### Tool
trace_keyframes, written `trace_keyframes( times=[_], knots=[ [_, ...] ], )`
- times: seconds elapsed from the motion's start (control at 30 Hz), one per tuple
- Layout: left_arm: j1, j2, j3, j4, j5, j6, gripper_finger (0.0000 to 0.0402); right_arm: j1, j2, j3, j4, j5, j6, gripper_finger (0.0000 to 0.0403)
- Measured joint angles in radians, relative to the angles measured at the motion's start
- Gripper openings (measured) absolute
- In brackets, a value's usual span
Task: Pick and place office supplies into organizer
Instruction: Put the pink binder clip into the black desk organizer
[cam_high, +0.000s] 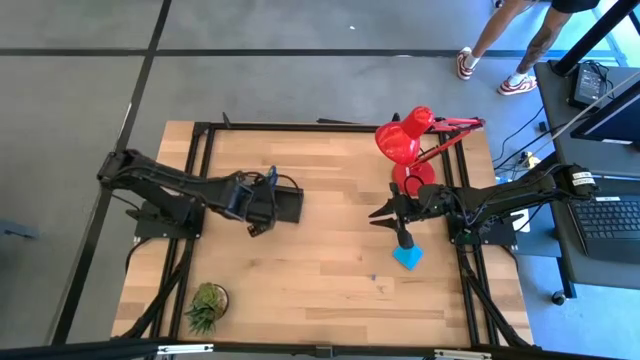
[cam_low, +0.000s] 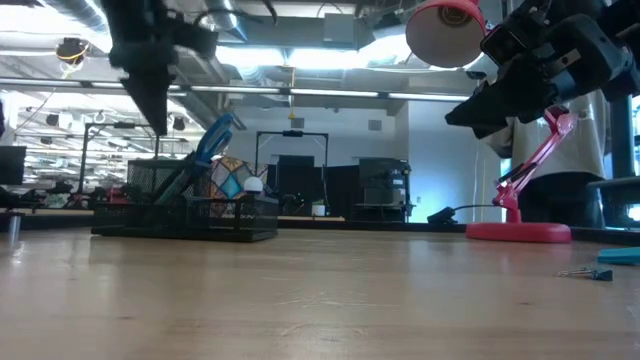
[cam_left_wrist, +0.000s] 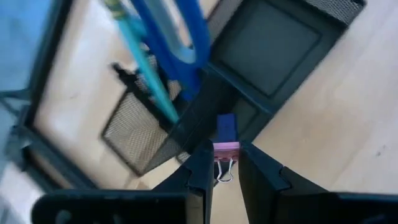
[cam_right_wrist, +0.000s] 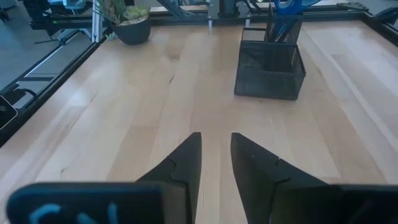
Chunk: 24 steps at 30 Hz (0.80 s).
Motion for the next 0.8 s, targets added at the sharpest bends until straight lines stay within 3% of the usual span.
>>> trace_keyframes(
  times=[0.2, 0.57, 0.8],
  knots=[
    [0.061, -0.048, -0.140, 0.199, 0.056, 0.098, 0.0054, 0.000, 0.000, 0.000, 0.000, 0.000, 0.000, 0.0091],
    [0.144, -0.047, -0.296, 0.333, 0.094, 0.150, 0.0055, 0.000, 0.000, 0.000, -0.001, 0.000, 0.000, 0.0091],
    [0.151, -0.047, -0.319, 0.365, 0.102, 0.151, 0.0069, 0.000, 0.000, 0.000, -0.002, 0.000, 0.000, 0.0091]
  ],
)
